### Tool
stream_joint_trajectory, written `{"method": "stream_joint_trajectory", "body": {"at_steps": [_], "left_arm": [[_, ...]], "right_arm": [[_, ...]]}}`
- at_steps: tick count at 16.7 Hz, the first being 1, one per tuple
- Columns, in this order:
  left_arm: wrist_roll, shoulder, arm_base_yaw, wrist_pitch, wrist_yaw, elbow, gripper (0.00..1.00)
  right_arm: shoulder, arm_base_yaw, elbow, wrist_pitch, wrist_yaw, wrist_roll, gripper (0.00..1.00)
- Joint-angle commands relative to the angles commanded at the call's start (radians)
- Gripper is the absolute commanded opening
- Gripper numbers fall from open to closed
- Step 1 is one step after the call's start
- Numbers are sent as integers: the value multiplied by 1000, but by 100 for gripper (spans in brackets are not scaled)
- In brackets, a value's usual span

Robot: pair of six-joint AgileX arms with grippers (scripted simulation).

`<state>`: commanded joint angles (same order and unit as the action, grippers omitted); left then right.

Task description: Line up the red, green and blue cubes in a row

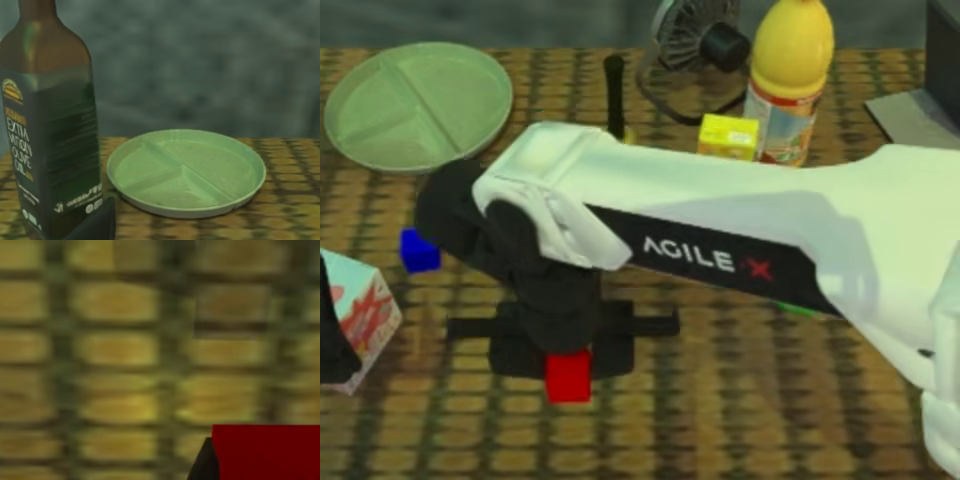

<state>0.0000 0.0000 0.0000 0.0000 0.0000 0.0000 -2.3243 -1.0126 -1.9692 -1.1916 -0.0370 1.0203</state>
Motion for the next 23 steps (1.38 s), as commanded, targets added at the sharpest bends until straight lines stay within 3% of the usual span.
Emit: {"method": "stream_joint_trajectory", "body": {"at_steps": [5, 9, 22, 23], "left_arm": [[0, 0, 0, 0, 0, 0, 100], [0, 0, 0, 0, 0, 0, 100], [0, 0, 0, 0, 0, 0, 100], [0, 0, 0, 0, 0, 0, 100]], "right_arm": [[-36, -6, 121, 159, -1, 1, 0], [-39, -7, 129, 168, -1, 1, 0], [-39, -7, 129, 168, -1, 1, 98], [-39, -7, 129, 168, -1, 1, 100]]}}
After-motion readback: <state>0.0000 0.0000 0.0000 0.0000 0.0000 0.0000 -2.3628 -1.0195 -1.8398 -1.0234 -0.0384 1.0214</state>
